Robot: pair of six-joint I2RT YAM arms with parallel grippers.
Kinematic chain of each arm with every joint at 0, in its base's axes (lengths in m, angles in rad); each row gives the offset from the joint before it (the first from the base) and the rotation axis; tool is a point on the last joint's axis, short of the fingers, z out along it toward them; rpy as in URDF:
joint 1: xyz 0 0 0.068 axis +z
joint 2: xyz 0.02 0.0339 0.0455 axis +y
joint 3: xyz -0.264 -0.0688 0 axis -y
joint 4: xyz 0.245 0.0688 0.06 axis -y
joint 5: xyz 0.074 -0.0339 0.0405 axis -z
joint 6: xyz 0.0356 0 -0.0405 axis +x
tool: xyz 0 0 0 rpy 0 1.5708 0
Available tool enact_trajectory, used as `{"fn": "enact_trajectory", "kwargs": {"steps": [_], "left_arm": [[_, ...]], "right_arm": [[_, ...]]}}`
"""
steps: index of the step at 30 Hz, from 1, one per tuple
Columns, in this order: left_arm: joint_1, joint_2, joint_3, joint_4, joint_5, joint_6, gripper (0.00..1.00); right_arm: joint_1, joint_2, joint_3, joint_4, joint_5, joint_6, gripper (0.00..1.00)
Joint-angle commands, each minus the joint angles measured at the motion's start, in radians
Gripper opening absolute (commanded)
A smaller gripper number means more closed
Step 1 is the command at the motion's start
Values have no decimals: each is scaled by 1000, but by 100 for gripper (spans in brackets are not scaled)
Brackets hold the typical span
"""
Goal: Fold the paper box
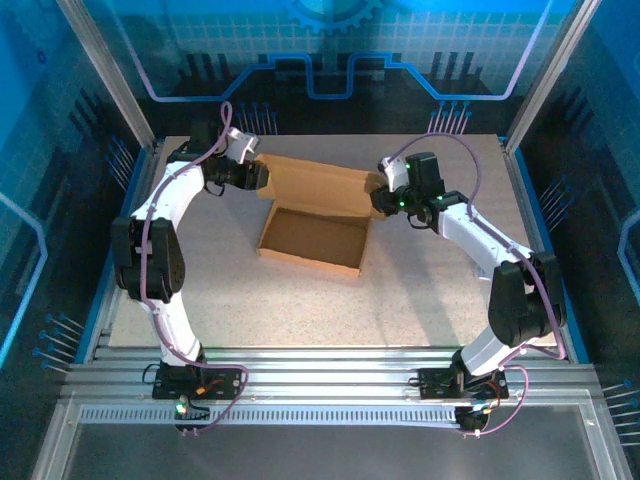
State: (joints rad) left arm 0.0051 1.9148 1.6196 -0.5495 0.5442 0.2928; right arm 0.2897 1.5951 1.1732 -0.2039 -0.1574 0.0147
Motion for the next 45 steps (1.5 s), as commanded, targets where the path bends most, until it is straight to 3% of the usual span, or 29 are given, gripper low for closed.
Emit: {"fn": "enact_trajectory", "kwargs": {"steps": [1, 11, 15, 22, 33, 45], "left_arm": [[-5, 1, 38, -56, 2, 0, 46], [-40, -16, 43, -94, -35, -45, 34], [-58, -44, 8, -73, -49, -95, 31], [-119, -85, -63, -52, -173, -143, 20], [-192, -189, -207, 66, -294, -322, 17], [-247, -337, -451, 277, -461, -568, 16]], "right_arm": [[12, -27, -6, -31, 1, 17, 24], [39, -31, 14, -71, 71, 99, 15], [70, -26, 32, -94, 146, 164, 13], [126, -29, 20, -92, 305, 242, 9], [151, -34, 0, -69, 407, 396, 9], [171, 7, -51, 137, 503, 396, 8]]}}
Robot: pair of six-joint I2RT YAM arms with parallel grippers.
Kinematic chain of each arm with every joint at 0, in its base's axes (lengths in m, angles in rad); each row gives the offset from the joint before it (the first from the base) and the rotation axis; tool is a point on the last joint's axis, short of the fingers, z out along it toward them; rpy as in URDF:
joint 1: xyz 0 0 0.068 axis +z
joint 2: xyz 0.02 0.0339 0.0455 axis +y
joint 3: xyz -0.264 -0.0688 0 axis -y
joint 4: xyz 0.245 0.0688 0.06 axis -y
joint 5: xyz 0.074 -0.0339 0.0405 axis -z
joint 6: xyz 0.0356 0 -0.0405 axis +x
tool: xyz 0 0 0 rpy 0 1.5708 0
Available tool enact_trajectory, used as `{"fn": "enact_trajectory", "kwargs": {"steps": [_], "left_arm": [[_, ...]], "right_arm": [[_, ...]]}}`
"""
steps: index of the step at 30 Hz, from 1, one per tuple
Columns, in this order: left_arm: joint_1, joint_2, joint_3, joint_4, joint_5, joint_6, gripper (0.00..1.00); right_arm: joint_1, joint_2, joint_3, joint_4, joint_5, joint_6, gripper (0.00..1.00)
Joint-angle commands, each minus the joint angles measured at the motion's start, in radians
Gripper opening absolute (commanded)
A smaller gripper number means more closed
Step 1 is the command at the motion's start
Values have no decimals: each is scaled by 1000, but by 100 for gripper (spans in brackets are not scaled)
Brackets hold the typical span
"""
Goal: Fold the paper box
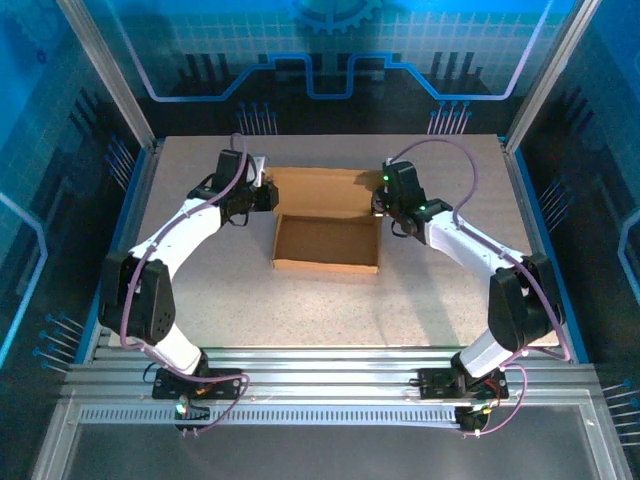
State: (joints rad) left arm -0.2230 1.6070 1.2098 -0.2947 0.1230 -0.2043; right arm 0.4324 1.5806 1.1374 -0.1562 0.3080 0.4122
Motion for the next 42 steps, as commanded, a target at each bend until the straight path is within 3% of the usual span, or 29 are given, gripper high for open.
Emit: {"fn": "enact_trajectory", "kwargs": {"steps": [1, 23, 42], "left_arm": [[-26, -36, -55, 27, -61, -83, 16], [-155, -199, -313, 142, -183, -202, 17], [-187, -324, -476, 201, -169, -244, 17]], "right_arm": [[32, 27, -17, 102, 51, -6, 8], [128, -62, -251, 268, 139, 58, 9], [177, -126, -431, 364, 134, 98, 9]]}}
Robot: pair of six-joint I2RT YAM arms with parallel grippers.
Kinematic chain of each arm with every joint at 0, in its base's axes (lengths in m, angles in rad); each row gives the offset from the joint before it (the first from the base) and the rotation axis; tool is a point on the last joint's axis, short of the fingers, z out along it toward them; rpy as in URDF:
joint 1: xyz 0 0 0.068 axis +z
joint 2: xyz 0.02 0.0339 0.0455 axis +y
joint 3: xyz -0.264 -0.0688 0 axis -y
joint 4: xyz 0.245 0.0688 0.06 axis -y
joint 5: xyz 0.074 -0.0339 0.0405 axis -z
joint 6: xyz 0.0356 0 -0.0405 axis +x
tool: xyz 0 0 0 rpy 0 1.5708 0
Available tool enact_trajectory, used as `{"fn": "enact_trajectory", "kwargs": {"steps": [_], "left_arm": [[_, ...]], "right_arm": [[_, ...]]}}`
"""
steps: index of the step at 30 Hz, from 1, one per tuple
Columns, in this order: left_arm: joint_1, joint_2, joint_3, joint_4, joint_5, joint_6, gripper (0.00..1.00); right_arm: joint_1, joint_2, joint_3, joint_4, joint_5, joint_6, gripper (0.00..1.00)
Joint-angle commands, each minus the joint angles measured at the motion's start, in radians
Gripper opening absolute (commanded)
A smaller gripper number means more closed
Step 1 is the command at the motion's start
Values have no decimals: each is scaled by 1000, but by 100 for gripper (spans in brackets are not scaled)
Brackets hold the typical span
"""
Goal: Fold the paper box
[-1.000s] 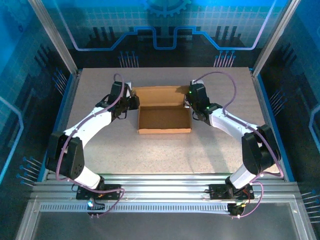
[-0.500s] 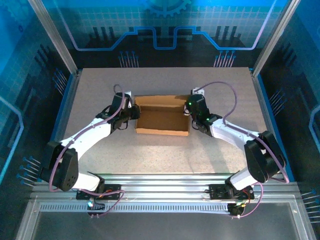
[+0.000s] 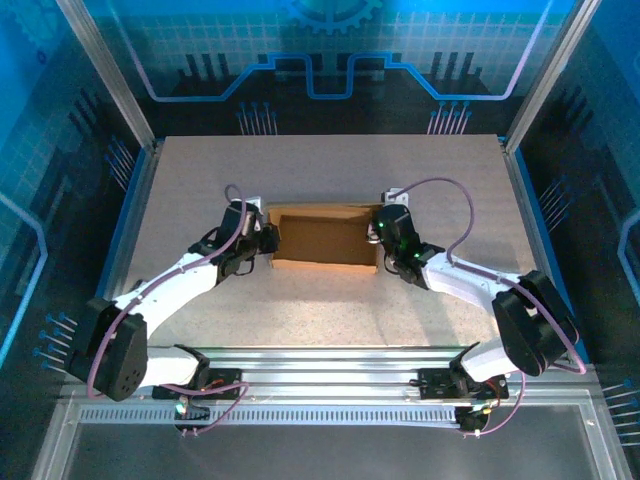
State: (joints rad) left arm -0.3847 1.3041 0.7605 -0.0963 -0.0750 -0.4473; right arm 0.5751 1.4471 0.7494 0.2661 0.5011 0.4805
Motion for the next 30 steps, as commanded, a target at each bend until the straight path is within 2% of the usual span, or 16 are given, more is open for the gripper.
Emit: {"fn": "enact_trajectory", "kwargs": {"steps": [1, 17, 30], "left_arm": [[-26, -24, -30, 5, 31, -2, 17], [-33, -39, -61, 17, 59, -7, 17], [-40, -58, -98, 27, 57, -15, 16]], "right_arm": [[34, 7, -44, -57, -68, 35, 9], [34, -7, -92, -68, -105, 61, 9], [43, -33, -134, -60, -139, 87, 16]]}}
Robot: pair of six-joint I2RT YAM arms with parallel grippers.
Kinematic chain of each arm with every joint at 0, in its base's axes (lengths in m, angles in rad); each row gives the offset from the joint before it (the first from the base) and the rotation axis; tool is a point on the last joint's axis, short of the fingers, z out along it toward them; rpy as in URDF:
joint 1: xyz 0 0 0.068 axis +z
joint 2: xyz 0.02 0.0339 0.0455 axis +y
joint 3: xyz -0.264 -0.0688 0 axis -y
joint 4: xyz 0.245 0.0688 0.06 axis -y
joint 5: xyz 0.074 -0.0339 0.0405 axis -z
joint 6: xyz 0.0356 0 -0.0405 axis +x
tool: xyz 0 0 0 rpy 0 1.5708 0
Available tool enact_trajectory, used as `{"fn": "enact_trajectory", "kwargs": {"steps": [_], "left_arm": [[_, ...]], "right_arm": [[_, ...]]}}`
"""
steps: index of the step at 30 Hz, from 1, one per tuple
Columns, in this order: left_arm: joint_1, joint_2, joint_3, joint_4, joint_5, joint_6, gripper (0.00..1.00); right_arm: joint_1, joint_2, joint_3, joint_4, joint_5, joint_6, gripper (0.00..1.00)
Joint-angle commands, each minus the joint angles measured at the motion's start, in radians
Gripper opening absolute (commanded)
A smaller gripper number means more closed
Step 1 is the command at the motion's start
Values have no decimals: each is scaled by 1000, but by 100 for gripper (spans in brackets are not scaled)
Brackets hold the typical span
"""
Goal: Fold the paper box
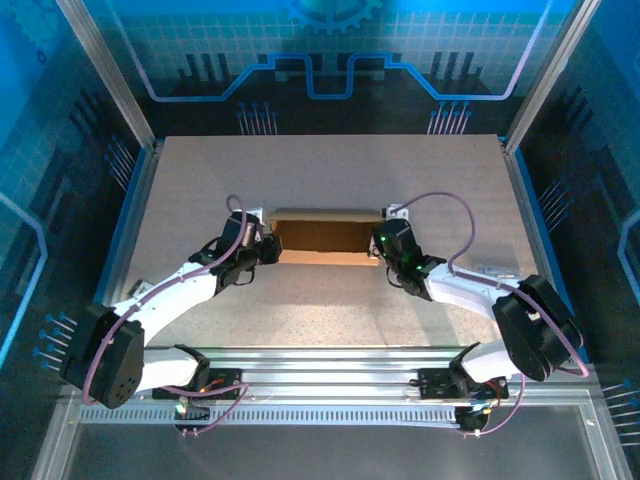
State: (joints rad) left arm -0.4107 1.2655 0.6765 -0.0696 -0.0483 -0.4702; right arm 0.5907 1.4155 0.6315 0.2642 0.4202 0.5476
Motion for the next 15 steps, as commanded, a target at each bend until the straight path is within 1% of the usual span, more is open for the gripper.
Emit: {"fn": "enact_trajectory", "kwargs": {"steps": [1, 4, 8, 11, 14, 15], "left_arm": [[-14, -21, -14, 0, 29, 10, 16], [-14, -26, -15, -1, 28, 11, 17], [-16, -29, -20, -1, 20, 15, 17], [-16, -31, -26, 2, 18, 12, 17], [-15, -36, -29, 3, 20, 8, 17], [-15, -41, -28, -2, 25, 10, 20]], "right_arm": [[27, -10, -15, -64, -61, 18, 18], [27, -41, -21, -78, -72, 10, 26], [27, -97, -38, -108, -97, -13, 40], [27, -163, -61, -132, -138, -44, 50], [23, -237, -70, -195, -181, -83, 58], [22, -265, -73, -220, -192, -92, 60]]}}
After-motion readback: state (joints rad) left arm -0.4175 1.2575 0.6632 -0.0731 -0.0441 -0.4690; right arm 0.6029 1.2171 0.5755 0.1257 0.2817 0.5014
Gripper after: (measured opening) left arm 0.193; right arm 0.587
